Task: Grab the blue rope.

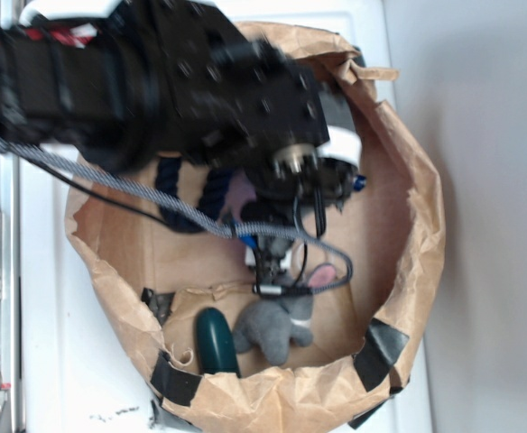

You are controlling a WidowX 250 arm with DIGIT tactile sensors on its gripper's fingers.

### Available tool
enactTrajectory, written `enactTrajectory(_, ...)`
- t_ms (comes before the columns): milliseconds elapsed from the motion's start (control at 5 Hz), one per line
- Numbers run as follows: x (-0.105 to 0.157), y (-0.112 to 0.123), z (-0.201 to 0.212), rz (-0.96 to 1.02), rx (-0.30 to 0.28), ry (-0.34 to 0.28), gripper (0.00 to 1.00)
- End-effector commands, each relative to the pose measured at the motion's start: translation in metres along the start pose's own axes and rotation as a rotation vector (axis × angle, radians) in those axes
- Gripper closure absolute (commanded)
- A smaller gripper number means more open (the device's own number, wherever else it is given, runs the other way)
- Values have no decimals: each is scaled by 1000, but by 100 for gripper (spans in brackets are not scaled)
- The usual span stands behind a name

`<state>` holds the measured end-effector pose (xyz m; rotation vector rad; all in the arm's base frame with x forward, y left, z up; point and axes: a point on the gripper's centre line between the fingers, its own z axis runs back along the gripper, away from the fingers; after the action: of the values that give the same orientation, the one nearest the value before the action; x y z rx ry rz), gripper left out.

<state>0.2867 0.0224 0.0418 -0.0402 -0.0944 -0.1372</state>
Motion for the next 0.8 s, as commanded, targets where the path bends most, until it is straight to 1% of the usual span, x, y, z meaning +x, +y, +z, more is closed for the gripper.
enactTrajectory(0,35,-11,-2,10,-4,-89,0)
enactTrajectory(200,41,-18,-12,-47,-29,-92,0)
enactTrajectory(400,35,-18,-14,-86,-68,-64,99)
enactTrajectory(600,28,-15,-10,-93,-90,-77,100)
